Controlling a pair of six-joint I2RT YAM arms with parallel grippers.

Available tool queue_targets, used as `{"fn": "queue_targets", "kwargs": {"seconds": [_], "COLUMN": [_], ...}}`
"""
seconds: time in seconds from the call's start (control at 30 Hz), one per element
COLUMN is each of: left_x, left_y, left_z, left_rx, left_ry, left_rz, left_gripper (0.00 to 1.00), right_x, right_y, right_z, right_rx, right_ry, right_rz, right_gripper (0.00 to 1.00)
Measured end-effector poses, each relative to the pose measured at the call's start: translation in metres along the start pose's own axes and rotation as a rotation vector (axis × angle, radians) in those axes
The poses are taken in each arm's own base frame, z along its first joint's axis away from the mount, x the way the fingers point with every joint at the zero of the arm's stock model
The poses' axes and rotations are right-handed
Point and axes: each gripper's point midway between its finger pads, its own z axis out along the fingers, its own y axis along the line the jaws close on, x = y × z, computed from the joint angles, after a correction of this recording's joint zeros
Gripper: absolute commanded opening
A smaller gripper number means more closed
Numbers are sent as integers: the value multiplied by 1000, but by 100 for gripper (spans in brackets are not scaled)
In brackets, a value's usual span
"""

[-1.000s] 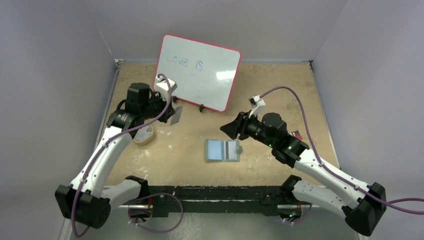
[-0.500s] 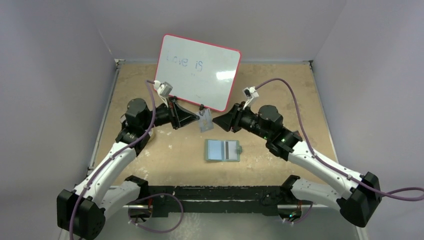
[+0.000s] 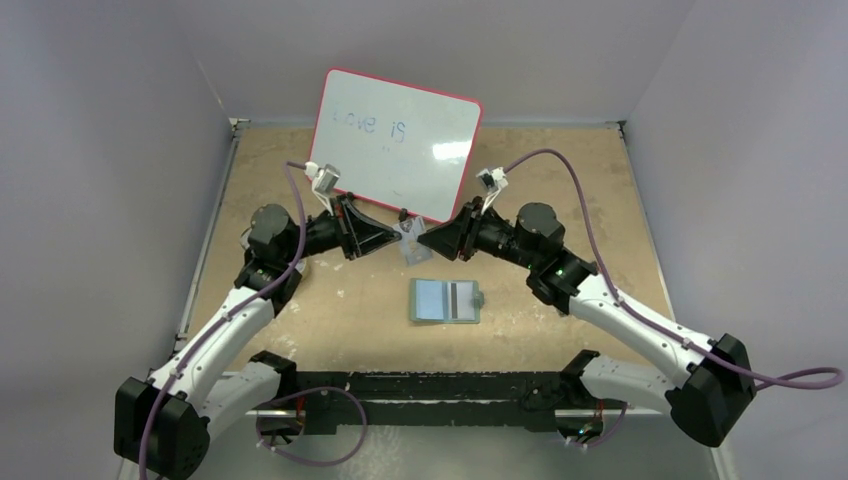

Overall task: Put the credit cards into the card holder
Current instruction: Pick up the credit card from the storage box.

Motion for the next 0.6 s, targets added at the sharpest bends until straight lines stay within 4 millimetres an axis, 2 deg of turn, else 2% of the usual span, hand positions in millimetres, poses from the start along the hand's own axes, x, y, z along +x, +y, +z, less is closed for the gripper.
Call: {"fn": "queue_targets", "kwargs": {"seconds": [0.07, 0.13, 0.17, 0.2, 0.27, 0.33, 0.47, 0.6], "left_x": [0, 0, 0, 0, 2, 8, 12, 13], "left_y": [0, 0, 0, 1, 7, 20, 49, 79], "left_z": [0, 0, 0, 0, 0, -1, -6, -12], "left_rx": [3, 4, 4, 1, -26, -90, -264, -439], "left_ry": [-2, -3, -2, -3, -1, 30, 75, 114], "left_rz": [1, 2, 2, 5, 12, 5, 5, -34], "left_gripper": [0, 0, 7, 17, 44, 55, 61, 65], "right_x": [1, 3, 4, 5, 2, 0, -1, 14], "right_y": [5, 10, 12, 13, 19, 22, 18, 0], "right_z": [2, 3, 2, 2, 0, -4, -13, -21], "right_rx": [-32, -65, -75, -84, -107, -112, -78, -11], "right_ry": [10, 23, 29, 31, 29, 16, -7, 6], "right_rz": [-3, -6, -6, -7, -6, -11, -3, 34], "right_gripper": [24, 7, 0, 0, 0, 0, 0, 0]}}
